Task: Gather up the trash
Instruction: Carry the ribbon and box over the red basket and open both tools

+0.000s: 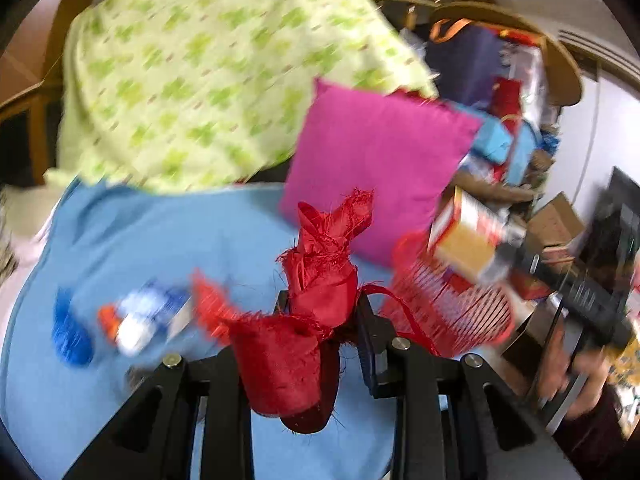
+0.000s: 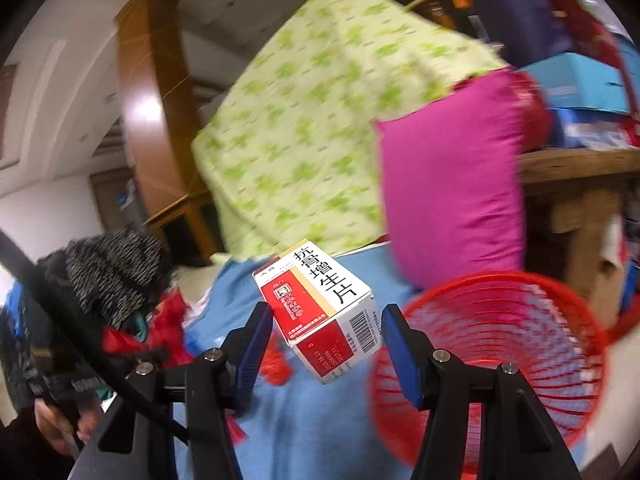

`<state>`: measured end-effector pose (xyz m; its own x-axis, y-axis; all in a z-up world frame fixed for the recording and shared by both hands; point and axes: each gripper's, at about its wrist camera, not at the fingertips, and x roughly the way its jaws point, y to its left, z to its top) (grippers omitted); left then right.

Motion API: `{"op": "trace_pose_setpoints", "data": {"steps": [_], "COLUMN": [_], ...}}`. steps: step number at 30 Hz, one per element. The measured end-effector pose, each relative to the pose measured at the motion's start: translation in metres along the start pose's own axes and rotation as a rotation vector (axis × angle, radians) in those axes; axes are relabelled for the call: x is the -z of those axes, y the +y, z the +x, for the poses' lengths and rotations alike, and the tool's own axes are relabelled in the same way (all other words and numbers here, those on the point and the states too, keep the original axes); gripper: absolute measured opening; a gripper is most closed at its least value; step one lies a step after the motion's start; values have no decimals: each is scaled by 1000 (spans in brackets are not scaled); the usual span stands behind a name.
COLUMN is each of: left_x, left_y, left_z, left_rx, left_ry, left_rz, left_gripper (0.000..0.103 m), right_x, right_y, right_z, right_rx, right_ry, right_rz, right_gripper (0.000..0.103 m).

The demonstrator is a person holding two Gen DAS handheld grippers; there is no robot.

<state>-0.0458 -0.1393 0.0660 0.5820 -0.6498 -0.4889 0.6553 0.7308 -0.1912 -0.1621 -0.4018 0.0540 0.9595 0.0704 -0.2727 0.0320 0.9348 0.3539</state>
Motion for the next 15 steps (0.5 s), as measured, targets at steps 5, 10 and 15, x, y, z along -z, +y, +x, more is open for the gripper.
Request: {"op": "trace_pose_setpoints", "data": {"steps": [5,10,15], "left_x": [-46,-53,-43], "left_y": [-60,-111,-133], "left_z": [37,82,117], "left_rx": [34,48,19], "left_ry": [-24,45,120], "left_rz": [55,110,152], "left_gripper": [32,36,65], "right_x": [-1,5,12], "right_y": [-59,-110,-134], "right_z": [-24,-31,-28], "right_rx": [95,133,133], "right_ry": [-1,10,48], "right_rz": [129,281,376], "right_gripper": [60,60,62]}}
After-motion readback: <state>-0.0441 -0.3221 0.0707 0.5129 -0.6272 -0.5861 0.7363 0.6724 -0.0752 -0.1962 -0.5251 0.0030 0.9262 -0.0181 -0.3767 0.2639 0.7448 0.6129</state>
